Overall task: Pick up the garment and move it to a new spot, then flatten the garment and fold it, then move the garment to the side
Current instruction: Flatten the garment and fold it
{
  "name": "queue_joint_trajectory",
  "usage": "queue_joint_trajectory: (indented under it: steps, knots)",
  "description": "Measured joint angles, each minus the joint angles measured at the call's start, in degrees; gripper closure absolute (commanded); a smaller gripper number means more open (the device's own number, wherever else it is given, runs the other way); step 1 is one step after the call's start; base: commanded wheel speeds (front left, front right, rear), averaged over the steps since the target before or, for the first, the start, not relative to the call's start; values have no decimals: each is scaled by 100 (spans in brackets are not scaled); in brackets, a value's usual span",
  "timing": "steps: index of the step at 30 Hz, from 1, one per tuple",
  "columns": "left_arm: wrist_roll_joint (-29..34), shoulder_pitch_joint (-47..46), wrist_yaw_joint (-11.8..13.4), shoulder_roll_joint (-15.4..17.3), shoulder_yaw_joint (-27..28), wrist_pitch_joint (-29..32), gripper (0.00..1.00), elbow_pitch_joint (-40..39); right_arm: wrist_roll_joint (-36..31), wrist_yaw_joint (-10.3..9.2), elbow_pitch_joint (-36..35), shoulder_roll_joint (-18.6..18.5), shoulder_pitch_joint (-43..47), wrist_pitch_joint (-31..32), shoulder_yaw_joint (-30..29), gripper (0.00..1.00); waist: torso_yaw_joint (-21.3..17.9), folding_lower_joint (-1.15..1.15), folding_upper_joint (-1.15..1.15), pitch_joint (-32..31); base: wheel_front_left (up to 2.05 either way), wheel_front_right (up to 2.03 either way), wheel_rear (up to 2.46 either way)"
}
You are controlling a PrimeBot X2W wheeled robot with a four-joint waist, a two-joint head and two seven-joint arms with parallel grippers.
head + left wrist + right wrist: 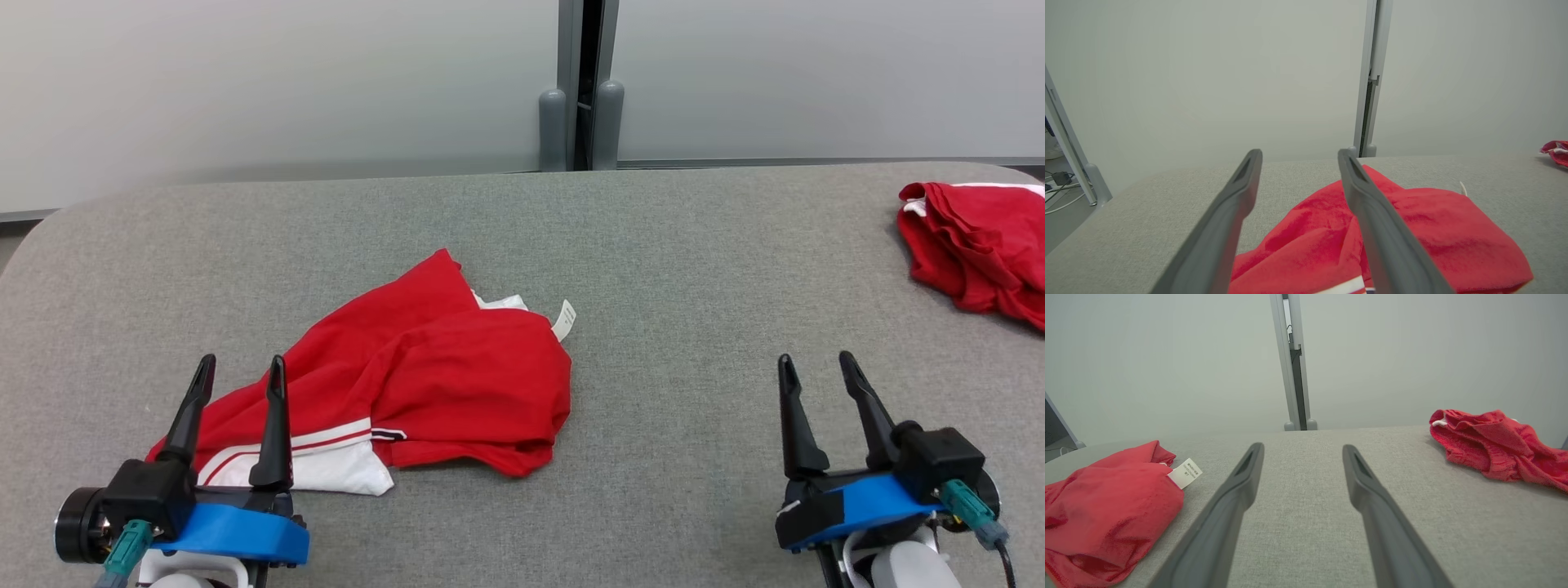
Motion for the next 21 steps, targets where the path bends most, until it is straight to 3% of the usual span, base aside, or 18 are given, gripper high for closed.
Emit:
queue_joint_trajectory:
  steps: [10, 21]
  knots:
    - [245, -101, -223, -255, 203, 0, 0, 29, -90, 0, 581, -255, -1026, -1, 1169, 0, 207, 0, 0, 136, 0, 0, 0]
    - [379, -325, -400, -490, 277, -3, 0, 49, -3, 0, 2521, -343, -2197, -1, 2086, 0, 680, 0, 0, 445, 0, 0, 0]
